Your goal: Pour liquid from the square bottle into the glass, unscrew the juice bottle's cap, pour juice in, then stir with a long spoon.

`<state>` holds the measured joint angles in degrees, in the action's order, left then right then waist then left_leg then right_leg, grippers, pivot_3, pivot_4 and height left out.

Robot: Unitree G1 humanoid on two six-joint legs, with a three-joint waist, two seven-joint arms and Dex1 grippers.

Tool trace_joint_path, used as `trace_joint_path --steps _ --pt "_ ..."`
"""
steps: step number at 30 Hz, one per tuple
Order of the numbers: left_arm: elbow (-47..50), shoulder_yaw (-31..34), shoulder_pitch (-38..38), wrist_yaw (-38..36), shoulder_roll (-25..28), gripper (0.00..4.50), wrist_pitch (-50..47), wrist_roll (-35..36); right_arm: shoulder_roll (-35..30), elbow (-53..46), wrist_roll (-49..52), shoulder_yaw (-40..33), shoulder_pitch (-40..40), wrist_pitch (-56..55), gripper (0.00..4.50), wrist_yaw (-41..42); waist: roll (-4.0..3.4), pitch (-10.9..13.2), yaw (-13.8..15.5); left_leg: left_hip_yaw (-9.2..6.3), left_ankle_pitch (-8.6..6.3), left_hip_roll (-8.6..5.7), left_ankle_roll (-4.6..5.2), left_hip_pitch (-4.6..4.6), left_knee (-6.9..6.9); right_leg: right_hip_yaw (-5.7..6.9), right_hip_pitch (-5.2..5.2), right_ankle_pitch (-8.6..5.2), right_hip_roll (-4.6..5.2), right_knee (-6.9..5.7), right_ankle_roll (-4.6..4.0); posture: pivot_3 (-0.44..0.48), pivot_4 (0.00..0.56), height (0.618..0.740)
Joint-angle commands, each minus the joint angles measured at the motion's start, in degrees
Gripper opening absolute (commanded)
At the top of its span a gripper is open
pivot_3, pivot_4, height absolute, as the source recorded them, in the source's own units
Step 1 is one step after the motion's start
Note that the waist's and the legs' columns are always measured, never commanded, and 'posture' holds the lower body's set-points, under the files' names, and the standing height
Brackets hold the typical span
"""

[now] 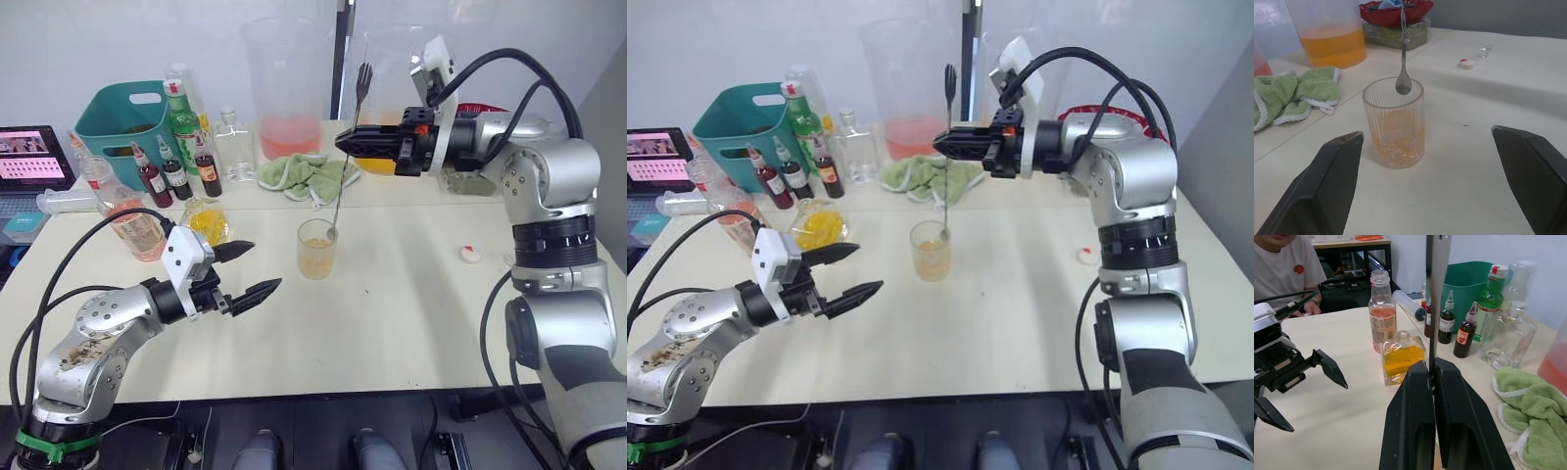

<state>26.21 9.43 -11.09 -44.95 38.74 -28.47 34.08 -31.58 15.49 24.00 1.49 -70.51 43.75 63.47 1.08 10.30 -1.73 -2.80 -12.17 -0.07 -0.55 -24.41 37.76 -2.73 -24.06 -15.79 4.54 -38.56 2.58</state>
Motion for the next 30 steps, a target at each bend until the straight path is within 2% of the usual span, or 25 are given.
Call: trace_joint_path --steps 1,4,10,13,17,20,22,24,25,30 --pt "1.9 1.8 -1.1 0.1 -0.1 4.44 0.7 1.9 0.3 -1.7 5.9 -7.7 -2.5 4.0 0.00 -4.1 0.00 0.0 0.1 -0.01 0.00 0.00 0.00 -0.01 0.00 0.00 -0.01 0.00 0.00 -0.01 0.00 0.000 0.150 0.740" --pt "2.7 2.8 -1.5 0.1 0.0 4.44 0.0 3.4 0.5 -0.6 9.0 -12.6 -4.5 6.6 0.00 -8.0 0.00 0.0 0.2 -0.02 0.00 0.01 0.00 -0.03 0.00 -0.03 -0.04 0.00 0.00 0.00 0.00 0.000 0.150 0.740" --pt "3.5 4.6 -3.5 -0.2 2.0 4.44 -5.0 10.4 -3.8 2.5 11.9 -19.2 -5.6 12.4 0.00 -14.9 0.00 0.0 0.8 0.07 0.00 -0.01 0.00 -0.02 0.03 -0.01 0.04 0.00 0.01 0.05 0.00 0.000 0.150 0.740" --pt "2.6 5.0 -5.7 -0.9 3.3 4.44 -7.6 13.9 -7.4 3.6 9.4 -19.4 -7.2 13.9 0.00 -19.9 0.00 0.0 0.9 0.14 0.00 -0.02 0.00 -0.03 0.04 -0.03 0.02 0.00 0.01 0.04 0.00 0.000 0.150 0.740" --pt "1.5 4.5 -6.6 -3.5 6.1 4.44 -10.3 16.0 -14.3 -0.1 3.7 -13.0 -6.1 17.3 0.00 -23.7 0.00 0.0 0.9 0.16 0.00 -0.01 0.01 -0.12 0.03 -0.02 -0.07 0.00 -0.02 0.05 0.00 0.000 0.150 0.740" --pt "1.4 4.0 -6.6 -4.7 6.9 4.44 -10.3 16.4 -19.4 -2.1 2.9 -7.1 -4.8 22.1 0.00 -20.0 0.00 0.0 0.7 0.19 0.00 0.00 0.01 -0.17 0.02 -0.03 -0.08 0.00 -0.03 0.16 0.00 0.000 0.150 0.740" --pt "0.9 2.9 -7.3 -3.8 6.0 4.44 -9.7 15.2 -22.8 2.3 1.6 1.4 -7.0 30.4 0.00 -16.5 0.00 0.0 0.4 0.20 0.00 0.02 0.02 -0.16 0.02 -0.04 -0.07 0.00 -0.04 0.18 0.00 0.000 0.150 0.740" --pt "1.5 1.8 -7.5 -3.3 5.1 4.44 -9.2 14.5 -26.0 7.1 1.8 11.8 -9.9 35.4 0.00 -6.8 0.00 0.0 0.4 0.21 0.00 0.05 0.02 -0.10 0.03 -0.05 0.00 0.00 -0.08 0.20 0.00 0.000 0.150 0.740" --pt "2.0 1.6 -7.0 -3.2 4.9 4.44 -9.2 14.4 -26.7 9.0 1.3 15.8 -10.9 34.4 0.00 -1.7 0.00 0.0 0.4 0.22 0.01 0.04 0.02 -0.11 0.06 -0.05 0.02 0.00 -0.07 0.25 0.00 0.000 0.150 0.740" --pt "4.6 1.6 -4.1 -2.1 4.6 4.44 -9.0 13.5 -23.5 21.3 -4.9 27.7 -13.9 33.6 0.00 4.9 -0.01 0.0 -0.5 0.25 0.01 0.06 0.02 -0.16 0.04 -0.09 -0.03 0.00 -0.08 0.37 0.00 0.000 0.150 0.740"
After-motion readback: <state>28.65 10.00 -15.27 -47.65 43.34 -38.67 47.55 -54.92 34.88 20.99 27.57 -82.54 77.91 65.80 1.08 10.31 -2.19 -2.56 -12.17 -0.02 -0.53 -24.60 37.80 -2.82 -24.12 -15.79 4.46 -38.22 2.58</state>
